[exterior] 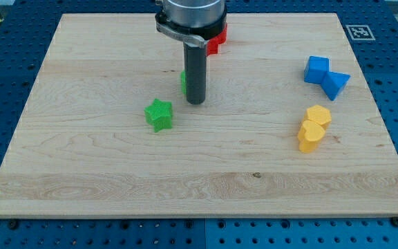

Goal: Push the green circle up and left

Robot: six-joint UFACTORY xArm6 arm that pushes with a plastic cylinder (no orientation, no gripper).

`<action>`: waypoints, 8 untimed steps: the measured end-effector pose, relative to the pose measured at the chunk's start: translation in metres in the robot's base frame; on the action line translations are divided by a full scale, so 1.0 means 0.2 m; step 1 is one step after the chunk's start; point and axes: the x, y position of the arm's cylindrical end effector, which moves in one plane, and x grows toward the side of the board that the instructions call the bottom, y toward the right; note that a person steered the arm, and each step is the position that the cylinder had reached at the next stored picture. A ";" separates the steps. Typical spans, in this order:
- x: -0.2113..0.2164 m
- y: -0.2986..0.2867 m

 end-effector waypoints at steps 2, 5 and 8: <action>-0.02 0.24; -0.18 0.08; -0.24 0.07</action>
